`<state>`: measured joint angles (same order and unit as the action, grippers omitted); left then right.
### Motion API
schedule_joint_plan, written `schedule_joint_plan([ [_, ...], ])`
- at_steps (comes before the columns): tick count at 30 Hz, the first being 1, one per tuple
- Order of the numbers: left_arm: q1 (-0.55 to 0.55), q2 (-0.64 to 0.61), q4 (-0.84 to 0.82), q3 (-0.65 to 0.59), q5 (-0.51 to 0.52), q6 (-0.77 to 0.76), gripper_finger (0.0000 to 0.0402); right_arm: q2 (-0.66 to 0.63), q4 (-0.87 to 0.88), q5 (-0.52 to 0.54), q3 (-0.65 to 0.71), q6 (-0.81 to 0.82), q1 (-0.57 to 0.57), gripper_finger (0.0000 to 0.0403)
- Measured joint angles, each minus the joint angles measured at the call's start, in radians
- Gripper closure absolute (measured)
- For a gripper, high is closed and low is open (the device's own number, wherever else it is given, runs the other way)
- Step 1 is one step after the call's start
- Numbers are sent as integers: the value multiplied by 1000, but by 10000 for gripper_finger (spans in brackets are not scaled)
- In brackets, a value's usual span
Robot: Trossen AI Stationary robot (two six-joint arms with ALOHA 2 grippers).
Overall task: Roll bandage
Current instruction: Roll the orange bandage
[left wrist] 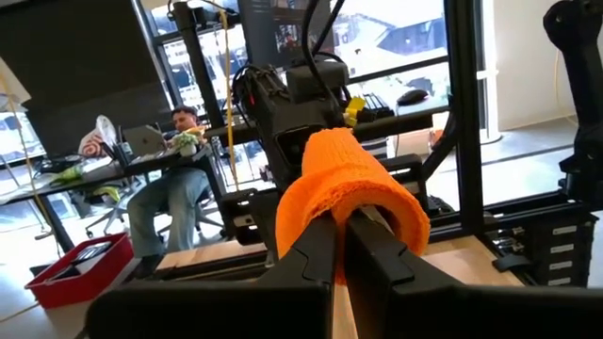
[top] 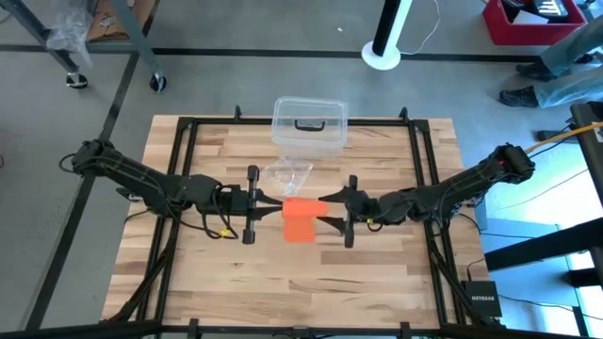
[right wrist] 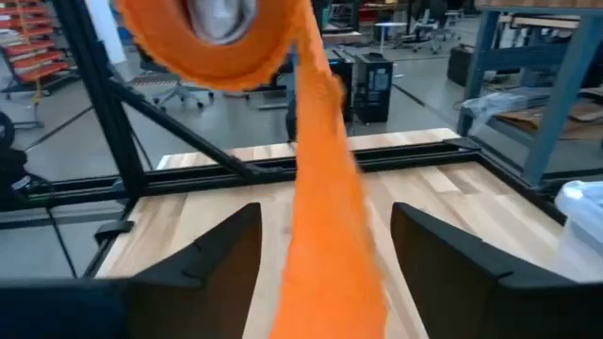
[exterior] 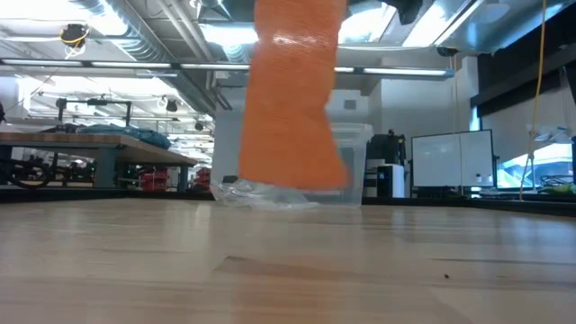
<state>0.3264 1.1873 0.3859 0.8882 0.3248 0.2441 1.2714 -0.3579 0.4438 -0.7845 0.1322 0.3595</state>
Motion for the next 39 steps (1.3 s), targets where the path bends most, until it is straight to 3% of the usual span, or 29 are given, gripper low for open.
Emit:
schedule_joint_plan([
  [11, 1, 0, 14, 0, 0, 6, 398, 16, 150, 0, 13, 27, 0, 171],
  [18, 2, 0, 19, 0, 1, 8, 398, 128, -218, 13, 133, -9, 0, 171],
  [25, 2, 0, 22, 0, 1, 24, 398, 292, -463, 60, 147, -35, -9, 171],
  [34, 2, 0, 24, 0, 1, 21, 398, 360, -484, 12, 98, -96, -41, 174],
  [39, 2, 0, 23, 0, 1, 18, 398, 360, -483, -30, 95, -118, -39, 241],
])
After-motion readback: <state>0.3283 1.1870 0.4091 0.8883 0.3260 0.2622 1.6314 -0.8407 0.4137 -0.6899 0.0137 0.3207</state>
